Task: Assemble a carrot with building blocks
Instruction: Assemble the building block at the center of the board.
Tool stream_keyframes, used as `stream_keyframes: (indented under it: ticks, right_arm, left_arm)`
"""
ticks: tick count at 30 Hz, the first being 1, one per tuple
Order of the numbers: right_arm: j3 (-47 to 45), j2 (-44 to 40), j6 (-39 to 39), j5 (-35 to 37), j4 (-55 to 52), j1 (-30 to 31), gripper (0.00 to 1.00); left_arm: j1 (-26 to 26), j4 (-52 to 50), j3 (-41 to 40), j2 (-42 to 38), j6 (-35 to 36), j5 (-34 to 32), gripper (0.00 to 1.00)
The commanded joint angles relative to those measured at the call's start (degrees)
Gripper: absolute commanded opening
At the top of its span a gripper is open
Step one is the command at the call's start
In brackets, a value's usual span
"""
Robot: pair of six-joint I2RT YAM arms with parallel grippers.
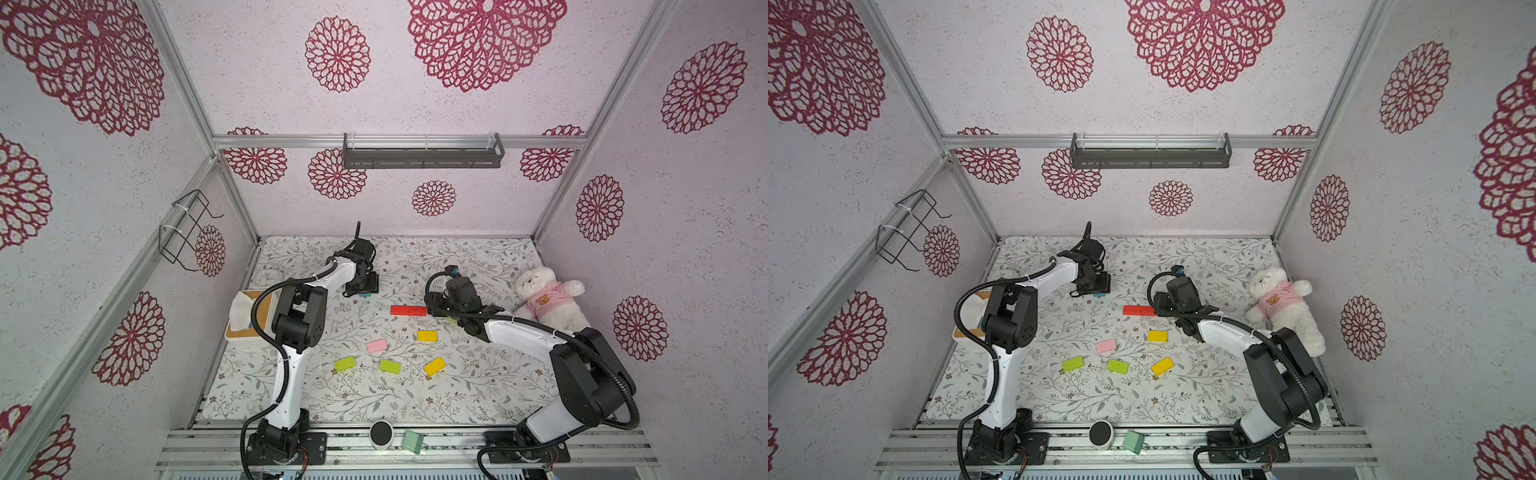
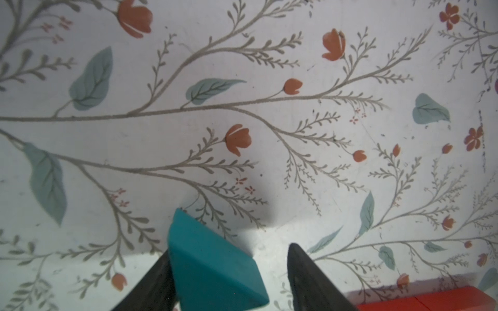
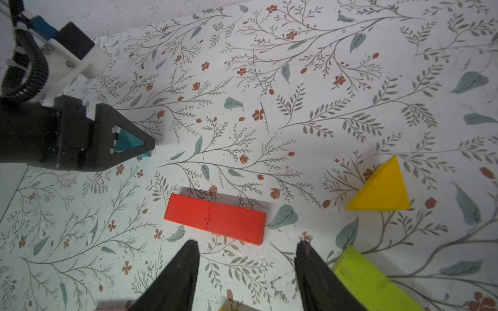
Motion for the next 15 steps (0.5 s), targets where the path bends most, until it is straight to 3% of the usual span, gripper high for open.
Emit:
stream_keyframes:
  ticks: [1,15]
  right_arm:
    - [-0.3,-2.3,-0.4,1.3,0.7,-0.4,0.61]
    - [-1.4,-3.6,-0.2,1.8,1.0,-0.5,0.61]
  left_arm:
    - [-0.8,-0.4,1.0,0.4,0.0,0.4,0.64]
    - [-2.6,0.1,1.1,1.2,-1.7,2.7,0.58]
